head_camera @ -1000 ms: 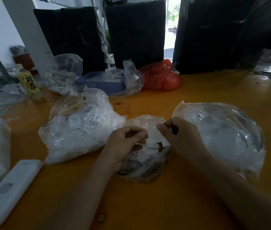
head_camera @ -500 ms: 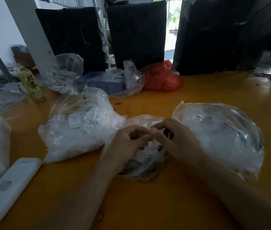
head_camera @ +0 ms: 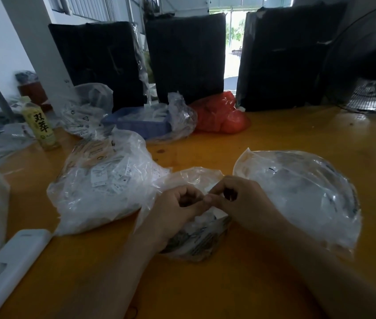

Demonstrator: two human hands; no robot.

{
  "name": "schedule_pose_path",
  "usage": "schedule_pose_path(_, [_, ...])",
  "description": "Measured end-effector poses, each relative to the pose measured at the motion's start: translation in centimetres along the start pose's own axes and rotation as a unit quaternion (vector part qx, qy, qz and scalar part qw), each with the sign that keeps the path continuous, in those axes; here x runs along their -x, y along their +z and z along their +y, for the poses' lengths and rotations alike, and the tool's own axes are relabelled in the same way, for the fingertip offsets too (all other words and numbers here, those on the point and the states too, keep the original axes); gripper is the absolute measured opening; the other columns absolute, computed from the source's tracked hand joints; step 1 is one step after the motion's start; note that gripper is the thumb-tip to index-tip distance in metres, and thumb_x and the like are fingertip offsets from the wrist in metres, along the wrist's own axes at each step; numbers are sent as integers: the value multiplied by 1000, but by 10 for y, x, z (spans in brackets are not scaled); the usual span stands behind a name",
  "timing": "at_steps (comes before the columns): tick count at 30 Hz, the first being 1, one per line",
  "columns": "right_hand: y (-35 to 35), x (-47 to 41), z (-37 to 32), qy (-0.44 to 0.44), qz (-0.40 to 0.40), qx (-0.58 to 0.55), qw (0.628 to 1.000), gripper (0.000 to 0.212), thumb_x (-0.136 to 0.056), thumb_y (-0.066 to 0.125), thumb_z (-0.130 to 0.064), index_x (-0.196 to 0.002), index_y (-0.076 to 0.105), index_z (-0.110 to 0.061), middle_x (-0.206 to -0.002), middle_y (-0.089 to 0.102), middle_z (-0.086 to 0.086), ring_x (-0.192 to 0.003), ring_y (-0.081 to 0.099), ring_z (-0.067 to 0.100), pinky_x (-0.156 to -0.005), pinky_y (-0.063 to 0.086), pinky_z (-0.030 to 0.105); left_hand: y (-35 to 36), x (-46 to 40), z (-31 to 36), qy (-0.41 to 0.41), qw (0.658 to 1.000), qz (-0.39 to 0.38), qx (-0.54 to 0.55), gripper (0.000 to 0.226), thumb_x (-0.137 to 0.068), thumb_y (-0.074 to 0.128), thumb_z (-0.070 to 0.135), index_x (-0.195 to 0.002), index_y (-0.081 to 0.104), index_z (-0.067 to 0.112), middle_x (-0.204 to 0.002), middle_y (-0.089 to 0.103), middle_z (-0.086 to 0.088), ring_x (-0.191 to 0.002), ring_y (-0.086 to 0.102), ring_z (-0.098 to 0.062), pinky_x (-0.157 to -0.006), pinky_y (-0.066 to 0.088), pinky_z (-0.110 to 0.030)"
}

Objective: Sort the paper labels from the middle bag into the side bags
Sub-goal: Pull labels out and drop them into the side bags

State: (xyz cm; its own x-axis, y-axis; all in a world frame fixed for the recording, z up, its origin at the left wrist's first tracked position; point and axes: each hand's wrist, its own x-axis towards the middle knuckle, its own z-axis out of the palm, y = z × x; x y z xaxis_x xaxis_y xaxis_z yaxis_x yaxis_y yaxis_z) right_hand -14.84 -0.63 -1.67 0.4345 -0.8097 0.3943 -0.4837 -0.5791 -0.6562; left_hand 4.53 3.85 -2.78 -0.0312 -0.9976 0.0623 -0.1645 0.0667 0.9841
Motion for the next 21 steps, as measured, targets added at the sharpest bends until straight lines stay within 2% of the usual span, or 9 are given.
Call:
schedule_pose_path(3, [-1, -1, 2, 25, 18, 0, 1000, 18, -89, 62, -56, -80, 66, -40, -85, 63, -28, -69, 59, 1, -57, 44, 21, -1, -2, 0, -6, 1000, 13, 17, 19, -83, 83, 36, -92, 78, 20, -88, 77, 1, -77, 68, -6, -69, 54, -17])
schedule_pose_path(6, [3, 0, 2, 44, 65, -2, 997, 28, -91, 57, -58, -76, 64, -36, -81, 64, -23, -66, 59, 2, -55, 38, 16, -3, -3, -1, -23, 999, 7, 29, 3, -91, 80, 27, -93, 81, 27, -92, 79, 4, -80, 69, -5, -66, 56, -19])
schedule_pose_path(9, [6, 1, -1, 56, 79, 2, 995, 26, -89, 58, -59, -75, 62, -37, -70, 62, -14, -68, 58, 0, -56, 38, 16, -3, -3, -1, -40, 997, 24, 59, 5, -93, 79, 22, -95, 81, 26, -96, 80, 2, -86, 75, -8, -58, 52, -18])
schedule_pose_path(13, [10, 0, -5, 53, 80, 8, 995, 17, -90, 65, -51, -81, 65, -36, -74, 61, -14, -67, 57, 2, -57, 39, 15, -4, -5, 3, -77, 970, 42, 227, 15, -92, 73, 9, -107, 76, 8, -106, 81, -11, -97, 79, -19, -65, 57, -15])
schedule_pose_path(16, [13, 0, -7, 45, 78, 31, 995, 24, -90, 65, -51, -87, 71, -28, -79, 62, -16, -72, 58, 3, -60, 45, 15, -4, -8, 2, -80, 939, 48, 330, 18, -85, 74, 3, -102, 78, 3, -106, 78, -23, -95, 80, -26, -71, 61, -18])
schedule_pose_path(19, [16, -2, -6, 39, 75, 44, 995, 27, -95, 58, -51, -86, 69, -29, -78, 58, -20, -77, 56, -7, -60, 41, 9, -2, -9, 0, -67, 940, 49, 330, 29, -74, 82, 9, -102, 79, 3, -108, 78, -24, -97, 79, -28, -77, 62, -21])
schedule_pose_path(21, [15, -3, -4, 50, 85, 24, 995, 27, -99, 52, -50, -94, 71, -31, -84, 60, -20, -78, 56, -9, -59, 39, 9, -1, -9, -1, -64, 944, 57, 319, 26, -71, 84, 12, -96, 83, 5, -106, 79, -21, -96, 79, -28, -77, 62, -22])
